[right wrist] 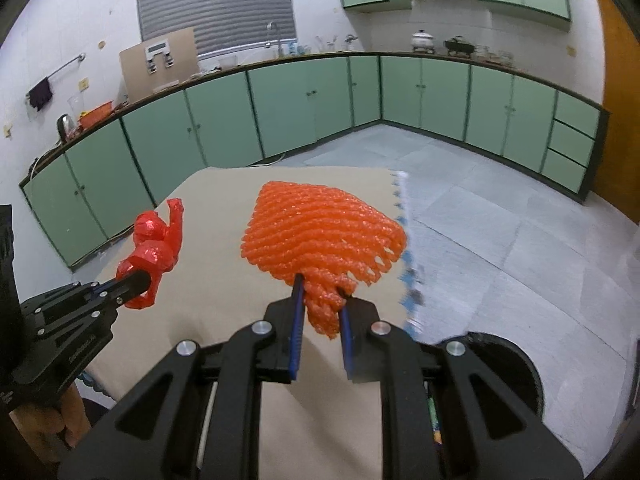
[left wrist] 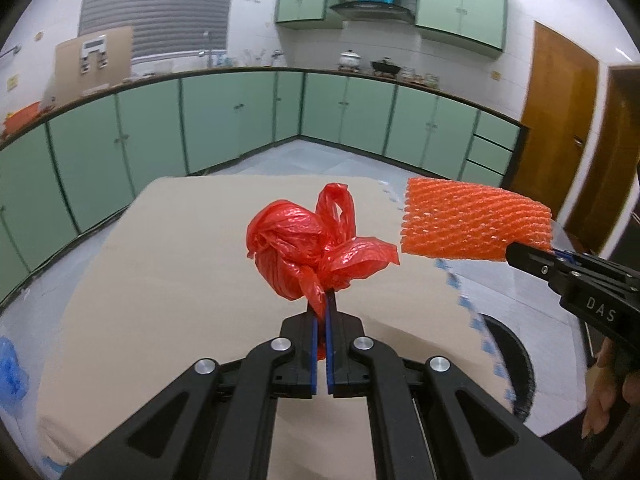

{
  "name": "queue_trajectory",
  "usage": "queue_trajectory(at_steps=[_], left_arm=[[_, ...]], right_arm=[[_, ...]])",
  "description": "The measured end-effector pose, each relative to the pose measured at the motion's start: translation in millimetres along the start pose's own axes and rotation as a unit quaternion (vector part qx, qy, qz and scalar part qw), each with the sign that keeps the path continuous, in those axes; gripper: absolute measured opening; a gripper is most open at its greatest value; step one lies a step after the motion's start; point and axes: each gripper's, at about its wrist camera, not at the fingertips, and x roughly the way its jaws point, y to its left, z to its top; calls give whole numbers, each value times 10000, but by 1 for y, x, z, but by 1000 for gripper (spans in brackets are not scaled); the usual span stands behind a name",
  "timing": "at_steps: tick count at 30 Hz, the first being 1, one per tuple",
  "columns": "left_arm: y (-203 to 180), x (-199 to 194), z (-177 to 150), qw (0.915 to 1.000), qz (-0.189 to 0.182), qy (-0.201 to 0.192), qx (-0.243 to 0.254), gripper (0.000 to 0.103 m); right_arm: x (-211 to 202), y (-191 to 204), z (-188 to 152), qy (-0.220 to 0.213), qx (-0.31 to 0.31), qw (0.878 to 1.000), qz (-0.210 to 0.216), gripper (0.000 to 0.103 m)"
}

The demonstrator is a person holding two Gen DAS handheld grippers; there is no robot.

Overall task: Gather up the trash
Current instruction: 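Carry the red bag and orange mesh net to the bin and release both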

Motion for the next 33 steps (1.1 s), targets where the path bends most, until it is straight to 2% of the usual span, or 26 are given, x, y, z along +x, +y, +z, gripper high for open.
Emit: queue_trajectory(at_steps=[9, 16, 22, 28, 30, 32, 33], left_arm=[[-92, 2, -3, 9956, -730, 126, 575, 3], [-173, 25, -9, 9829, -1462, 455, 1024, 3], [-232, 61, -27, 9691, -1853, 921, 1346, 3], [-271, 107, -45, 9583, -1990, 1398, 1501, 3], [-280, 124, -53, 9535, -1981, 1596, 1619, 3], [-292, 142, -62, 9472, -1967, 1865, 1715, 6], [-299, 153, -63, 9461, -1911, 1943, 1751, 7]], right_arm=[[-51, -89, -38, -58, 571, 9957, -725, 14], [-69, -171, -89, 203, 1305, 9825, -1311, 14], [-56, -213, -132, 537, 1773, 9706, -1538, 14], [-11, -238, -156, 1027, 2034, 9605, -1595, 15], [10, -245, -161, 1321, 2133, 9560, -1522, 18], [22, -254, -167, 1527, 2220, 9501, -1573, 30], [24, -255, -169, 1550, 2282, 9479, -1594, 31]])
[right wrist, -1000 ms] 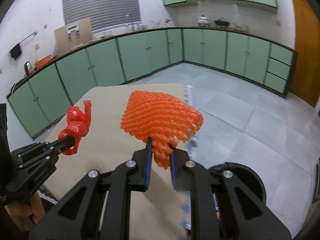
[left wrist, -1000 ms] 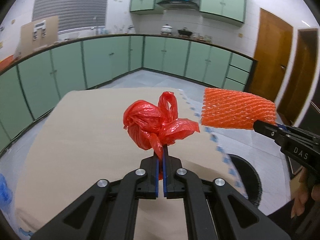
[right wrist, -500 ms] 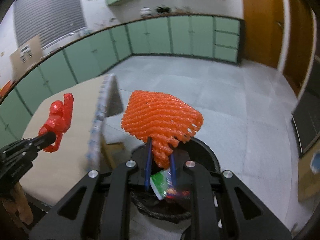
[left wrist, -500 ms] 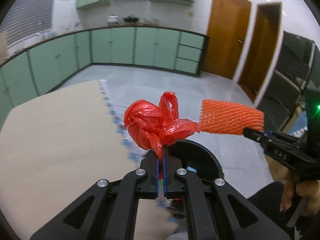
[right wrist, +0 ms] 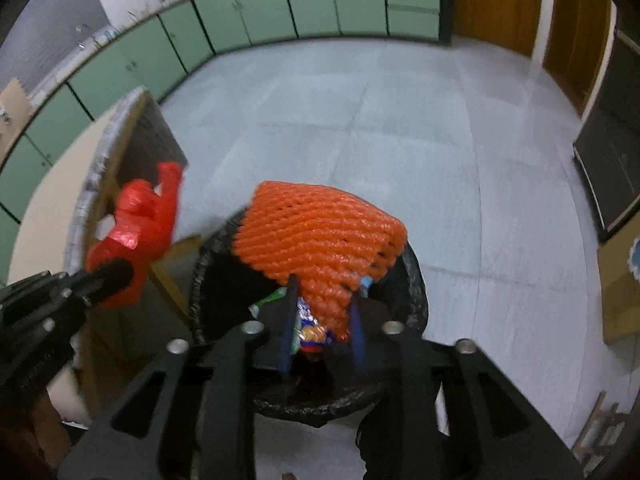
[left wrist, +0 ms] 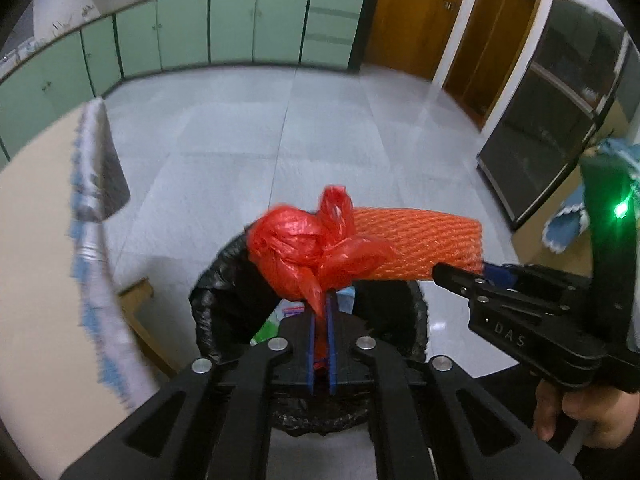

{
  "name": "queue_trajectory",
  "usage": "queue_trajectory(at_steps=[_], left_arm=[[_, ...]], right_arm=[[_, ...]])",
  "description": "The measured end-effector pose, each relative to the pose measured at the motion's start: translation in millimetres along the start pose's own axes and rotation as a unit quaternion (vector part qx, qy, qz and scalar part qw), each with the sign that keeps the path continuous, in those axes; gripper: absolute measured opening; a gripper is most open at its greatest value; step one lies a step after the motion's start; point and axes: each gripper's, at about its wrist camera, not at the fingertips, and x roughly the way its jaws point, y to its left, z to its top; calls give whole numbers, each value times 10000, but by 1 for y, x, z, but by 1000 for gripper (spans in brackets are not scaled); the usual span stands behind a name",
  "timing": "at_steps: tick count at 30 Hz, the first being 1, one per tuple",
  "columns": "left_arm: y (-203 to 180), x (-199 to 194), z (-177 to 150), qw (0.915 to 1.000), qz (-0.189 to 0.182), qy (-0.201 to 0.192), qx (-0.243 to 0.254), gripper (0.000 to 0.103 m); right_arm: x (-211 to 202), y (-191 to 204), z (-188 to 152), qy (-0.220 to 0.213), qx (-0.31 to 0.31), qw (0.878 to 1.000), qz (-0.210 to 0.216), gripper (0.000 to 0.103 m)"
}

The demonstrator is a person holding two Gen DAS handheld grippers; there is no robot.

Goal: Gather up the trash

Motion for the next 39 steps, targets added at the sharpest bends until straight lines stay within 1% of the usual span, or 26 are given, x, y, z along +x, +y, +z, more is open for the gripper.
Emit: queue_trajectory(at_steps=[3, 4, 7, 9, 11, 12, 14, 15, 17, 18, 20, 22, 23, 24, 26, 28, 30, 32, 35, 39], left_arm=[[-2, 24, -1, 9997, 64, 232, 56, 11], [1, 26, -2, 9997, 87, 245, 40, 14], [6, 31, -5, 9996, 106, 250, -104, 15], [14, 27, -6, 9995, 136, 196, -218, 19], [21, 21, -9, 9993, 193, 135, -283, 28], [23, 18, -10, 9993, 246, 105, -276, 30], [22, 11, -10, 9992, 312, 27, -268, 35], [23, 8, -10, 9991, 326, -1, -275, 36], [26, -3, -9, 9987, 385, -100, -307, 44], [27, -8, -10, 9985, 412, -155, -315, 46], [30, -23, -11, 9978, 495, -303, -319, 55], [33, -41, -15, 9968, 576, -439, -336, 62], [35, -47, -18, 9964, 596, -477, -369, 65], [38, -56, -22, 9959, 618, -528, -409, 67], [44, -76, -30, 9943, 717, -639, -459, 73], [50, -98, -39, 9918, 872, -782, -518, 80], [57, -124, -50, 9884, 993, -961, -625, 84], [65, -150, -61, 9848, 1088, -1116, -765, 89], [70, -186, -77, 9786, 1330, -1310, -868, 91], [76, -231, -99, 9705, 1434, -1586, -1117, 96]], right_arm=[[-4, -4, 1, -113, 145, 9998, -17, 36], [-7, -7, 1, -169, 194, 9997, -17, 37], [-12, -14, 0, -263, 290, 9992, -12, 39], [-11, -16, -2, -261, 352, 9990, 2, 40], [-12, -17, 0, -249, 376, 9990, 23, 41], [-12, -15, 0, -262, 355, 9990, 28, 41], [-16, -13, 1, -298, 298, 9991, 23, 44], [-17, -13, 1, -304, 282, 9991, 32, 44], [-22, -10, -1, -346, 255, 9991, 27, 48], [-25, -8, -1, -368, 247, 9990, 19, 50], [-31, -6, -3, -422, 228, 9988, 8, 55], [-39, -1, -6, -462, 188, 9988, -7, 57], [-44, 3, -8, -484, 154, 9987, -5, 60], [-48, 6, -10, -499, 135, 9987, -7, 63], [-60, 15, -13, -569, 49, 9984, -17, 72], [-75, 27, -17, -673, -95, 9977, -43, 76], [-91, 40, -20, -776, -240, 9967, -21, 81], [-111, 55, -24, -924, -389, 9950, -26, 89], [-134, 75, -29, -1064, -594, 9925, -69, 91], [-171, 103, -38, -1317, -867, 9874, -144, 94]])
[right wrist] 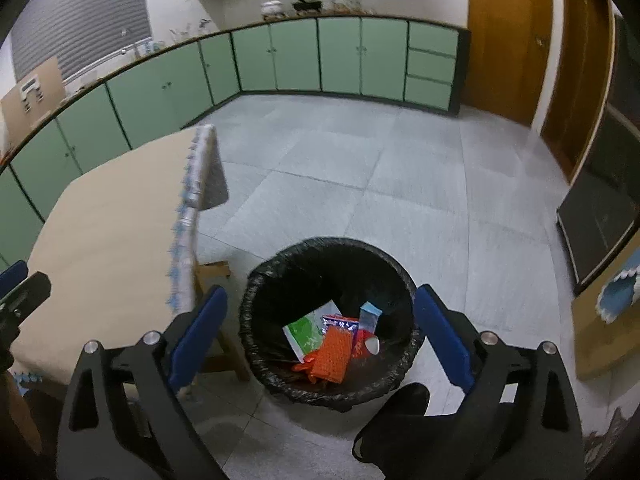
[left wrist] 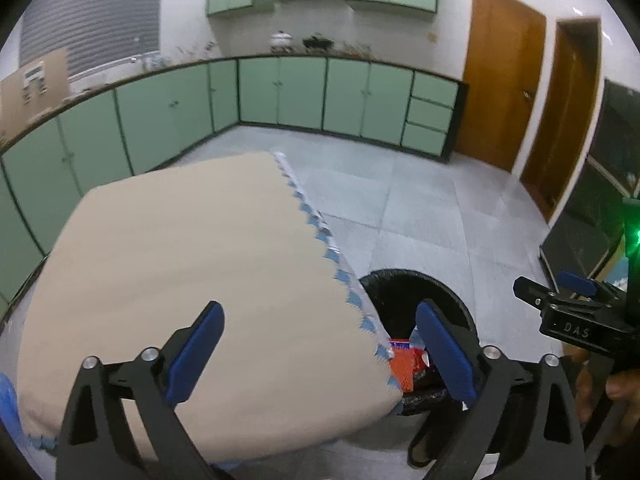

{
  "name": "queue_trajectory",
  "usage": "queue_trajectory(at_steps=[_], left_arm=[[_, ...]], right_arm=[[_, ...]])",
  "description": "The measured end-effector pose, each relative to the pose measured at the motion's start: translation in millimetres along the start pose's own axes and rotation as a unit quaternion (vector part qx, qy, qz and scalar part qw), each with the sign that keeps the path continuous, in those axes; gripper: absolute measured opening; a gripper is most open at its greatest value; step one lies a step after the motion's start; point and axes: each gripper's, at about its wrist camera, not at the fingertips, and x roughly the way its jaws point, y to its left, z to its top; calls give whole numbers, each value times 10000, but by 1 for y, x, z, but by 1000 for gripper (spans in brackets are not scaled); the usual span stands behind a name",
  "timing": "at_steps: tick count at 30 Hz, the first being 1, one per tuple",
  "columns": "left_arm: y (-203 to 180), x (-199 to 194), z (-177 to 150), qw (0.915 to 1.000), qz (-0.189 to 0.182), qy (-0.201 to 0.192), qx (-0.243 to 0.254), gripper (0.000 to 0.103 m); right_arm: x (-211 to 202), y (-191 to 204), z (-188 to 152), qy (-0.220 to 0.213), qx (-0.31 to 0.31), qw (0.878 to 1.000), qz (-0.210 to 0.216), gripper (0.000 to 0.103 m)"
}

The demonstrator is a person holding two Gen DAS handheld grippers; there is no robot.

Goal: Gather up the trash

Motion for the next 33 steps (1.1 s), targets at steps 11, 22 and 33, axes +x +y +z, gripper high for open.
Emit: queue_trajectory(at_steps=[11, 22, 33], left_arm=[[36, -109, -1, 9948, 607, -705, -411, 97], [50, -179, -8, 9866, 1121, -946, -710, 97], [42, -232, -15, 9791, 1379, -1282, -772, 97]], right_arm=[[-96, 48, 10, -847, -192, 9955, -379, 98], [-165, 68, 9, -1391, -229, 9898, -204, 98], [-209, 83, -3, -1737, -267, 9844, -21, 98]])
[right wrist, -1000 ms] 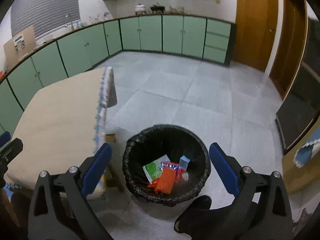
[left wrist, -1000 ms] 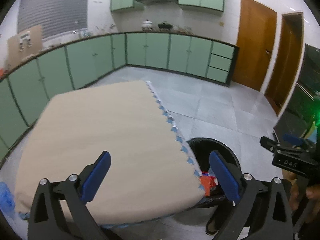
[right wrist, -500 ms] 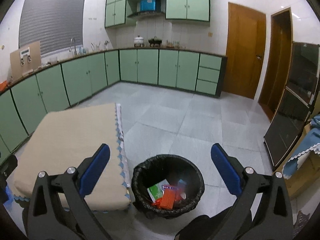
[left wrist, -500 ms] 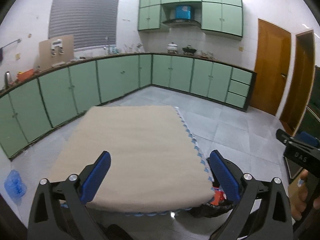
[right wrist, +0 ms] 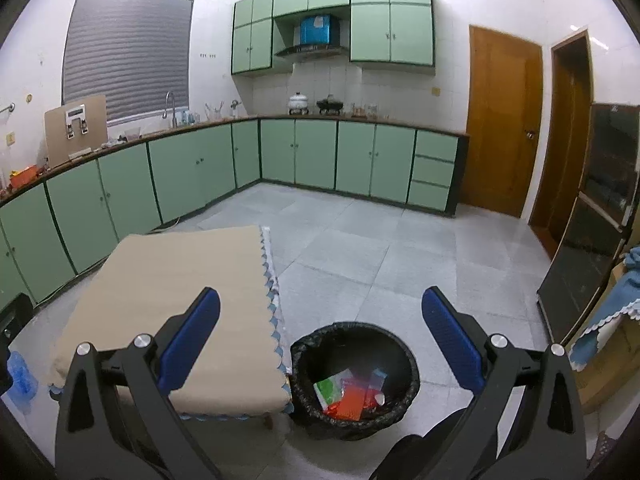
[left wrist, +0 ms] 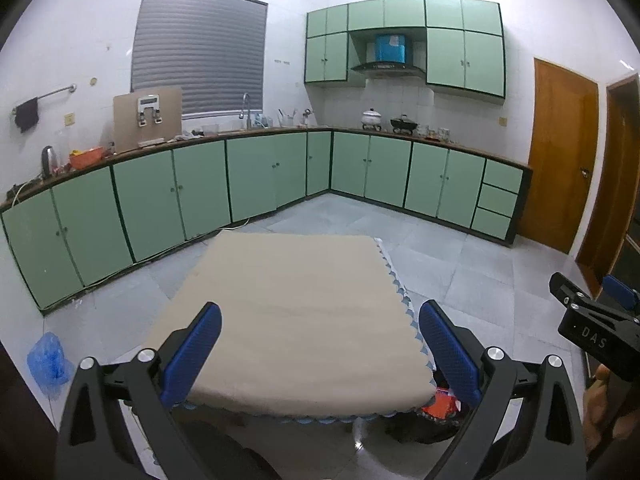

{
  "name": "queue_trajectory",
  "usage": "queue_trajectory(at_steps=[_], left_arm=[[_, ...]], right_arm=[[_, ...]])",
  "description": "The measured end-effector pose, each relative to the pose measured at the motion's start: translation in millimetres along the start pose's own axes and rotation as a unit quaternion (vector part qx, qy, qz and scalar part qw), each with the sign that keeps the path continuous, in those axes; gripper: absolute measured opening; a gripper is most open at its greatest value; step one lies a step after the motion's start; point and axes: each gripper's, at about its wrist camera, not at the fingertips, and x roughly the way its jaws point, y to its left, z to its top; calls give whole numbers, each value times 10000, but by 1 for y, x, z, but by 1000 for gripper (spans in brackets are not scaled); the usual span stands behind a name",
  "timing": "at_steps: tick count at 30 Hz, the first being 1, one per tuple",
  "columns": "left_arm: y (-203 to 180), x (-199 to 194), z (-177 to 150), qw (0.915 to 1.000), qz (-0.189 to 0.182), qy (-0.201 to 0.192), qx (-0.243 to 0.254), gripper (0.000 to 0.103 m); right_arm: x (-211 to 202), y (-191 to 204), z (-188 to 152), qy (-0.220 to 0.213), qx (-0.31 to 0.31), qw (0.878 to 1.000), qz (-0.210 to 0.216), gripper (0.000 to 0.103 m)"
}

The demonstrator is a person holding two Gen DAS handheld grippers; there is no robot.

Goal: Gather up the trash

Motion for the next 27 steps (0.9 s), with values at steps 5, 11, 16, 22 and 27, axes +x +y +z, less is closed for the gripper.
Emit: queue_trajectory(at_steps=[5, 11, 16, 22, 27], left_arm=[[3, -15, 0, 9999, 110, -86, -40, 97], [12, -20, 0, 9998, 162, -47, -122, 97], [18, -23, 0, 9989, 400, -94, -212, 97], [15, -22, -1, 9985, 506, -140, -125, 97], [10, -18, 0, 9987, 490, -88, -90, 97]], right_arm=[[-18, 3, 0, -159, -20, 9999, 25, 98], [-27, 4, 0, -270, 2, 9996, 72, 98], [-26, 6, -3, -278, -21, 9996, 97, 98], [-27, 3, -7, -227, 105, 9996, 90, 98], [-26, 3, -12, -219, 129, 9997, -14, 98]])
